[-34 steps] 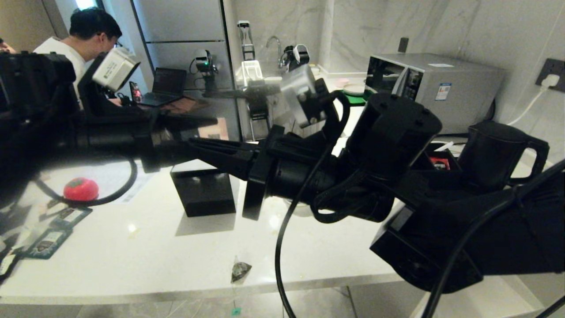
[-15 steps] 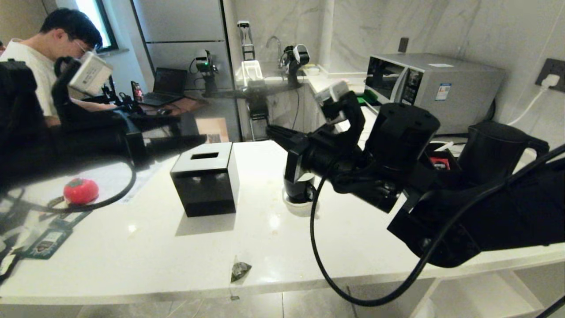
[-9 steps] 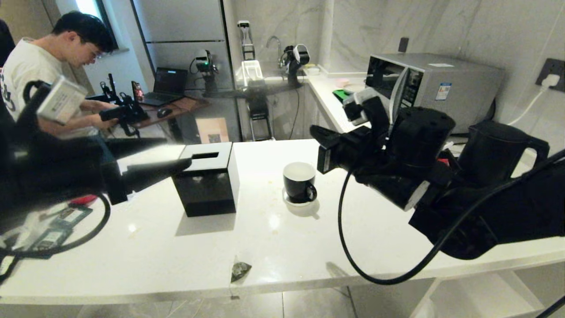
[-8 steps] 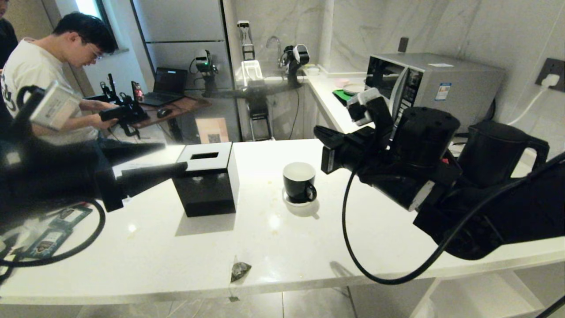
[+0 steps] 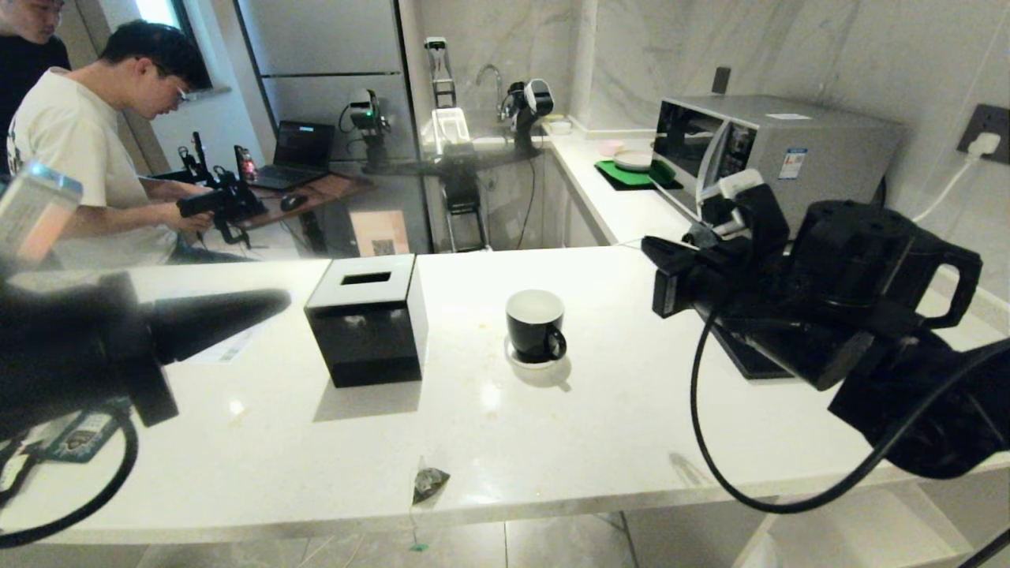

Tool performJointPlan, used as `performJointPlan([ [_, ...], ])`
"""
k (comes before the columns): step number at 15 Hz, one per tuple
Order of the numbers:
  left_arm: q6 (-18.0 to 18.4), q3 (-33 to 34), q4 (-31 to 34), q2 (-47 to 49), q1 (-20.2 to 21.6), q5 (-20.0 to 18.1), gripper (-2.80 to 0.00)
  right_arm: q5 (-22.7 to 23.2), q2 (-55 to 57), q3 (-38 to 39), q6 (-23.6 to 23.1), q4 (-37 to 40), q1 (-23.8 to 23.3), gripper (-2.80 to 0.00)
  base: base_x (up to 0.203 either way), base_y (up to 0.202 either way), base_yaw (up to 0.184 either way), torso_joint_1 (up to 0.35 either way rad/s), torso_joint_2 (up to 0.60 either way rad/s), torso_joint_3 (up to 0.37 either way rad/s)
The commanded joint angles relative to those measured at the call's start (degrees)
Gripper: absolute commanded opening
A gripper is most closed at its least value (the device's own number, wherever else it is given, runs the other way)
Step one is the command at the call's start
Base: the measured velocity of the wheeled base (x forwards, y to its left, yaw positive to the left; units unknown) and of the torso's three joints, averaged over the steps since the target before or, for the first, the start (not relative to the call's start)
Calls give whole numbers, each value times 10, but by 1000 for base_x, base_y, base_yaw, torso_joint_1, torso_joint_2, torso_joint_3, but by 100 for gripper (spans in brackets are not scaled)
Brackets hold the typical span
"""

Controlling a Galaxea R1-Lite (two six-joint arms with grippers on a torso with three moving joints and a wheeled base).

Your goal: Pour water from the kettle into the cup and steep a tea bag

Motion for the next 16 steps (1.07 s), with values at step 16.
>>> performJointPlan([
  [16,-42,89,-1,-125,1,0,-280,-1,-609,466,-13,95,-286,-280,0,0,0,0,0,0],
])
